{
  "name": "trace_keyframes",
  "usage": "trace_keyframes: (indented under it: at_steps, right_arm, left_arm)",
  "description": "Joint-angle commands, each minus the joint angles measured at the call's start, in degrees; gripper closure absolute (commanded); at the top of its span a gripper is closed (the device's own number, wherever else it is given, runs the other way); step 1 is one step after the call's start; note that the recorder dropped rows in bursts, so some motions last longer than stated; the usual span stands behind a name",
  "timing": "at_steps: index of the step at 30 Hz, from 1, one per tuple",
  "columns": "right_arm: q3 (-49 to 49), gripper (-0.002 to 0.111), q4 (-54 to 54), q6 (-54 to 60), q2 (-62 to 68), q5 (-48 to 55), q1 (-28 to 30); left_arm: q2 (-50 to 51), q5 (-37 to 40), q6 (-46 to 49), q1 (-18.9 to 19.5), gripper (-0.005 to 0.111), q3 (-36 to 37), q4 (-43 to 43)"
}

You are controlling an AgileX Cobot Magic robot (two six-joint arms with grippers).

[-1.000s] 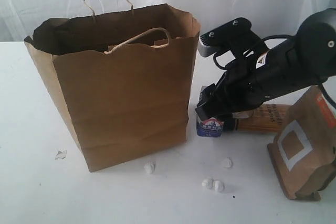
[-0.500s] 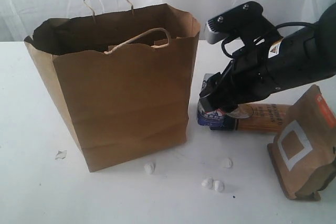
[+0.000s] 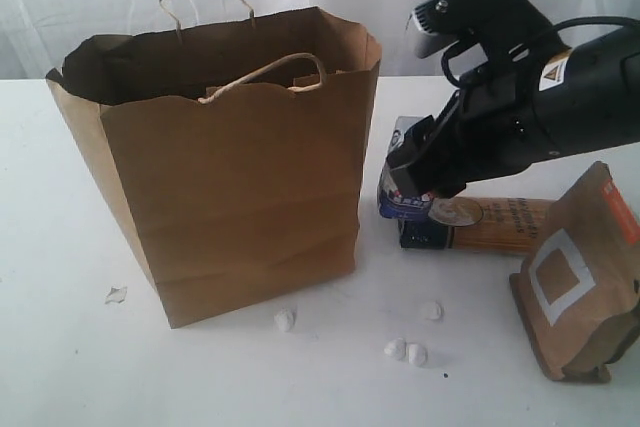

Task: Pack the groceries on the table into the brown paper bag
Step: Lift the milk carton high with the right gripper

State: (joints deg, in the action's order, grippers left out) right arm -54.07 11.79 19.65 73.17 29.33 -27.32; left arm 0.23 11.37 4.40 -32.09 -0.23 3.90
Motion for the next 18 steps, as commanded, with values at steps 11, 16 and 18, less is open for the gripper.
trace_keyframes:
  at_steps: [11,16,18]
  right_arm:
    - [-0.22,0.108,-0.03,-0.19,-4.95,-2.79,-0.04]
    - [-1.33,0.108,-1.32,-0.19,-6.24,-2.53,-0.04]
    - [-2.07,0.108,-1.54,-0.19,-6.71,-2.53,-0.04]
  left_arm:
    - [-0.23,0.04,-0.1,-0.03,0.106,0.23,-0.16]
    - [-0.23,0.04,-0.1,-0.03,0.106,0.23,-0.16]
    - [-0.23,0.04,-0.1,-0.03,0.106,0.23,-0.16]
